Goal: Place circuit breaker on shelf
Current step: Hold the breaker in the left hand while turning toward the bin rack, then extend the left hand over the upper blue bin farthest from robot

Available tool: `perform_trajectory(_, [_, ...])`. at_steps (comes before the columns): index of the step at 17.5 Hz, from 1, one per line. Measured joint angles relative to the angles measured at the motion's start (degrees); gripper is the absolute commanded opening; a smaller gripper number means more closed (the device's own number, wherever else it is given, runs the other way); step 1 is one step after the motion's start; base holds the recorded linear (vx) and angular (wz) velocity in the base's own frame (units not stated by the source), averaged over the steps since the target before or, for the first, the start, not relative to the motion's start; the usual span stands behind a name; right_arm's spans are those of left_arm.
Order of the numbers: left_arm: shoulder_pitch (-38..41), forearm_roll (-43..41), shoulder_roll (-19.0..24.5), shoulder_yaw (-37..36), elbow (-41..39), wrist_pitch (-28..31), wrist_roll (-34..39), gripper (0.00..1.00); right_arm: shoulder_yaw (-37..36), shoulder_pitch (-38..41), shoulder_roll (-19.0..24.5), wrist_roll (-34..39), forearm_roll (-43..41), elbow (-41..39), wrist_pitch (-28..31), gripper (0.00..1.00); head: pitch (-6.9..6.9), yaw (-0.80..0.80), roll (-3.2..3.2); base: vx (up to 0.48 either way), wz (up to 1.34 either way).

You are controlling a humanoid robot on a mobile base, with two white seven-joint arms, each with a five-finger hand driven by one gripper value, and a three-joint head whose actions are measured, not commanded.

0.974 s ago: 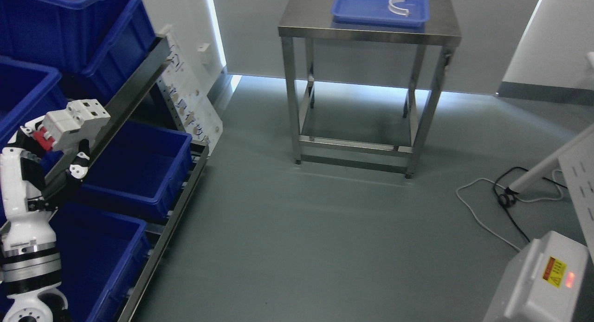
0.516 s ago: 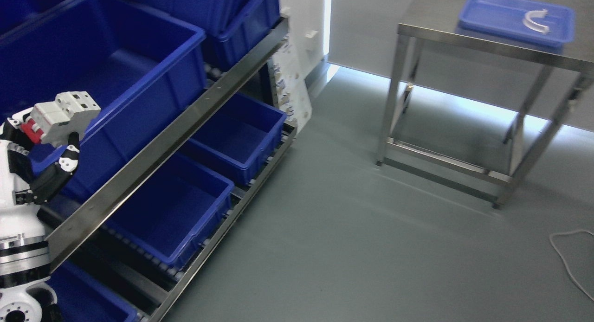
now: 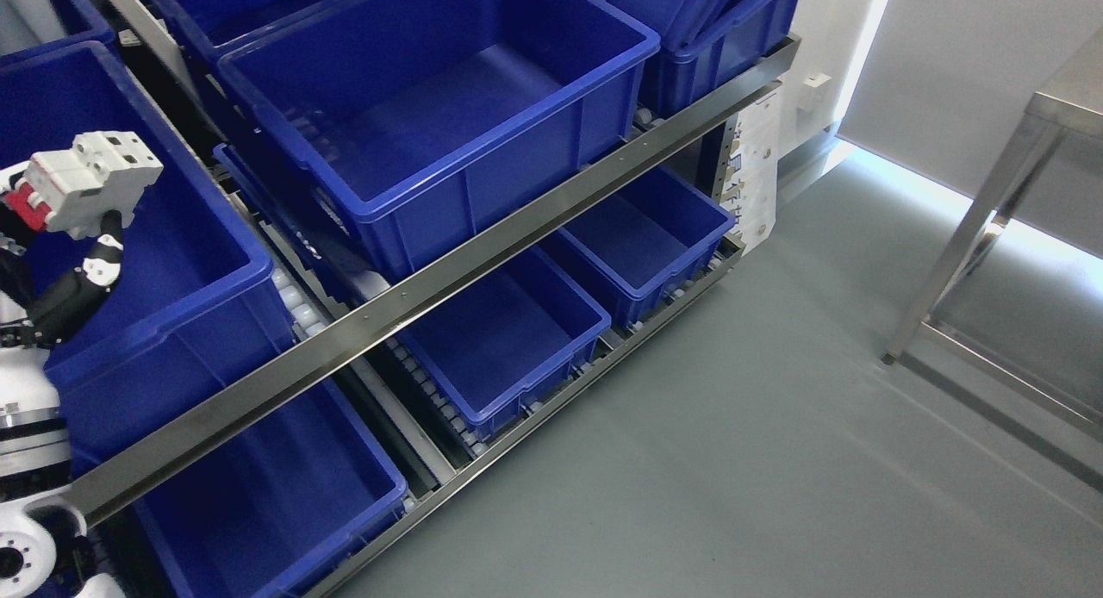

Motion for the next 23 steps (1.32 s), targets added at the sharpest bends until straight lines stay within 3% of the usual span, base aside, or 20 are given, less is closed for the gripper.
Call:
perform_trajectory(10, [-5.2, -0.1, 2.6, -0.6, 1.4, 6.7, -2.5, 0.11, 0.0, 0.0, 0.0, 0.0, 0.0, 0.0, 0.0, 1.0, 0.0, 0.0, 0.0, -0.001, 0.03])
perform_trajectory(23, [-13.2, -4.1, 18.4, -7.4, 17.2, 8.3, -6.9, 0.11, 0.0, 0.0, 0.0, 0.0, 0.0, 0.0, 0.0, 1.0, 0.0, 0.0, 0.0, 0.0, 0.0])
